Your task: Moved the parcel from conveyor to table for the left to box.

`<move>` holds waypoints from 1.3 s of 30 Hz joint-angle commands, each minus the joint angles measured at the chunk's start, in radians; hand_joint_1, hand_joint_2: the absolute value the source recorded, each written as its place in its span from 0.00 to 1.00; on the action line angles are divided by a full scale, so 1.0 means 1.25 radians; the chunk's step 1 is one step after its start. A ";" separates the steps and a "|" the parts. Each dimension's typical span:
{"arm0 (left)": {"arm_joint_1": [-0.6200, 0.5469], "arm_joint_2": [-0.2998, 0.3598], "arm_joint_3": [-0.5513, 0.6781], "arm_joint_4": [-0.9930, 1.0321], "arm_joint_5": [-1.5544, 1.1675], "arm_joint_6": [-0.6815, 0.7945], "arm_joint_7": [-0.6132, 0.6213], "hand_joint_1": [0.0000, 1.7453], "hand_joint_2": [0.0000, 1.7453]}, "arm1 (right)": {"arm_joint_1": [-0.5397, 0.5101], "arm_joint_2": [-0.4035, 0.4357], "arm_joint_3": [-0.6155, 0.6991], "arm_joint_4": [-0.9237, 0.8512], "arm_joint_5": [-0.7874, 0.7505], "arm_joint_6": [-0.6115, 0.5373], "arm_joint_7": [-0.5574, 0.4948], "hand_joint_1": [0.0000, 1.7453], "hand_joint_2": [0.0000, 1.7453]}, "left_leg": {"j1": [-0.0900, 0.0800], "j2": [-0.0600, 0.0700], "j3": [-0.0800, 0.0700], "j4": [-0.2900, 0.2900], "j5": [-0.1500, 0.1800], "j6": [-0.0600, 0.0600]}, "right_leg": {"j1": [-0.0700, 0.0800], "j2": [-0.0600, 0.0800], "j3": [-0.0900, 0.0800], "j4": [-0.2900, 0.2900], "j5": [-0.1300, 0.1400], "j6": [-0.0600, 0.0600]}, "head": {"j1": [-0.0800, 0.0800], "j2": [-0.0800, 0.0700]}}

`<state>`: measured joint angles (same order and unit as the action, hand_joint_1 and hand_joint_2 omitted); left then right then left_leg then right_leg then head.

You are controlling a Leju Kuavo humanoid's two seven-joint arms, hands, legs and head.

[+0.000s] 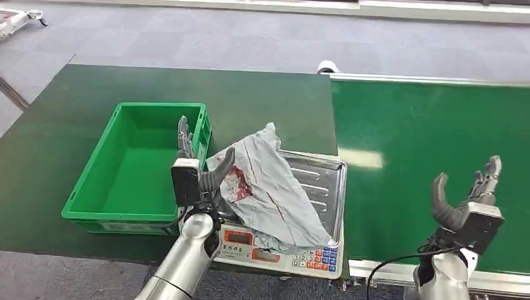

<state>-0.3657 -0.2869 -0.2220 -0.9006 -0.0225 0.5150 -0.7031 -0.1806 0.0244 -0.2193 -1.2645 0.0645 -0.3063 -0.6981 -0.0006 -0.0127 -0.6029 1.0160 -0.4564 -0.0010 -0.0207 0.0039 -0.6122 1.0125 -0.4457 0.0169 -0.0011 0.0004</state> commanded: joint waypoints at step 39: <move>-0.141 0.093 -0.379 0.286 -0.549 -0.326 0.281 0.00 1.00 | -0.026 -0.056 0.117 0.194 0.036 -0.049 0.000 0.00 1.00 | 0.000 0.002 0.006 -0.002 0.000 0.000 | 0.000 0.001 0.007 -0.002 0.000 0.000 | 0.000 0.000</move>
<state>-0.5428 -0.2048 -0.6474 -0.6188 -0.6958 0.1297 -0.3563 -0.1711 -0.0397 -0.0694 -1.0929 0.1091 -0.3704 -0.7008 -0.0006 -0.0140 -0.5977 1.0158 -0.4568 -0.0001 -0.0208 0.0019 -0.6054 1.0125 -0.4462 0.0176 -0.0011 0.0004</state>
